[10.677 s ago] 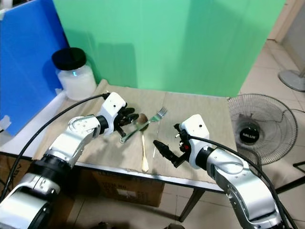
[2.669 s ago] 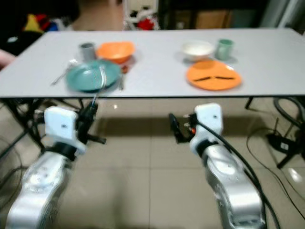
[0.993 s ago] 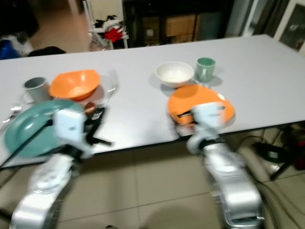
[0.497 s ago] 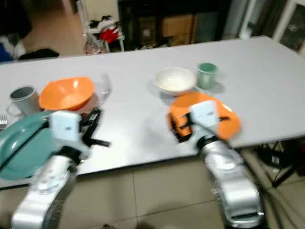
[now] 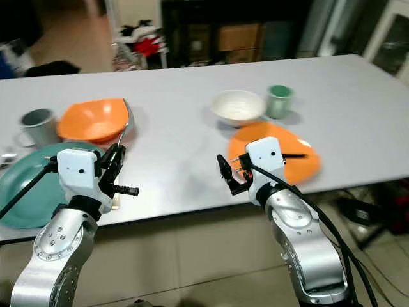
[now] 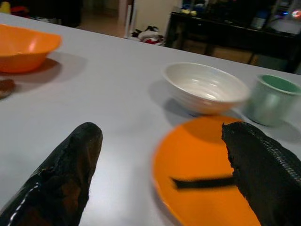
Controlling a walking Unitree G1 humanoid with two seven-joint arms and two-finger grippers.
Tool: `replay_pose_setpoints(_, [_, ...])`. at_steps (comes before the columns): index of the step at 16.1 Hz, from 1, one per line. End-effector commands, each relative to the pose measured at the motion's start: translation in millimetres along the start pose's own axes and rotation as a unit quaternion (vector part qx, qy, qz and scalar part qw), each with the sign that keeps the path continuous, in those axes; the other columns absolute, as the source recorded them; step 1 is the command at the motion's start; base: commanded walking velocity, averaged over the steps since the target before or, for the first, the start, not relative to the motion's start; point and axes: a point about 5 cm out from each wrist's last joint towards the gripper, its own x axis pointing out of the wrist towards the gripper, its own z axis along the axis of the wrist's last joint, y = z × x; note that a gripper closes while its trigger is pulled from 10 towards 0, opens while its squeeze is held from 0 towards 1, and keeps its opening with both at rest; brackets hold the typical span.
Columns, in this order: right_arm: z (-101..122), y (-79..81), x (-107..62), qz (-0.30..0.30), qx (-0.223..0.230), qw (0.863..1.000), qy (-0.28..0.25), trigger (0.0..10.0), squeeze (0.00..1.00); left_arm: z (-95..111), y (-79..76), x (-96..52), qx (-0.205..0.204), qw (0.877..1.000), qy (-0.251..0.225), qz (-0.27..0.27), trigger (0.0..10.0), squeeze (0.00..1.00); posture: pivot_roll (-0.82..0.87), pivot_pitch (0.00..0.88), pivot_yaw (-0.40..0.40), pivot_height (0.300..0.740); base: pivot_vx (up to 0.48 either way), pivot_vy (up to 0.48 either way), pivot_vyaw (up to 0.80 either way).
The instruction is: Setting the table
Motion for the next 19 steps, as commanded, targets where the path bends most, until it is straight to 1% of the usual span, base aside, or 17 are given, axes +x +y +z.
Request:
replay_pose_setpoints(1, [-0.5,-3.3,-0.2,-0.006,-0.004,1.000,0.000,10.0,0.00,4.5,-3.5,-1.0,0.003,1.000,-0.006,-0.005,10.0,0.00,-0.12,0.017,0.040,0.740,0.000,-0.439,0.00])
replay_pose_setpoints(3, [-1.6,-4.7,0.0,-0.015,0.016,1.000,0.001,10.0,0.00,4.2,-3.8,-1.3,0.004,1.000,-0.005,-0.006,10.0,0.00,-0.12,0.016,0.041,0.740,0.000,-0.442,0.00])
replay_pose_setpoints(12, [-3.1,-5.2,-2.0,-0.014,0.015,1.000,0.005,10.0,0.00,3.5,-5.3,-1.3,0.004,1.000,-0.001,-0.006,10.0,0.00,-0.13,0.019,0.041,0.740,0.000,-0.427,0.00])
replay_pose_setpoints(13, [-3.1,-5.5,-2.0,-0.015,0.016,1.000,0.006,10.0,0.00,3.0,-4.5,-1.6,-0.009,1.000,0.001,-0.003,10.0,0.00,-0.13,0.022,0.040,0.740,0.000,0.000,0.00])
replay_pose_setpoints(14, [-3.3,-6.5,-2.0,-0.018,0.015,1.000,0.006,10.0,0.00,3.2,-3.7,-1.3,-0.013,1.000,0.001,-0.001,10.0,0.00,-0.13,0.022,0.040,0.740,0.000,0.000,0.00])
replay_pose_setpoints(16, [-3.2,-8.3,-2.1,-0.024,0.019,0.999,0.007,10.0,0.00,1.6,-3.0,-0.5,-0.006,1.000,0.007,-0.001,10.0,0.00,-0.13,0.025,0.041,0.740,0.000,0.000,0.00])
replay_pose_setpoints(19, [-2.4,-8.4,-2.0,-0.023,0.022,0.999,0.007,10.0,0.00,3.4,-4.1,0.7,-0.001,1.000,-0.004,-0.007,10.0,0.00,-0.13,0.027,0.042,0.740,0.090,0.000,0.00])
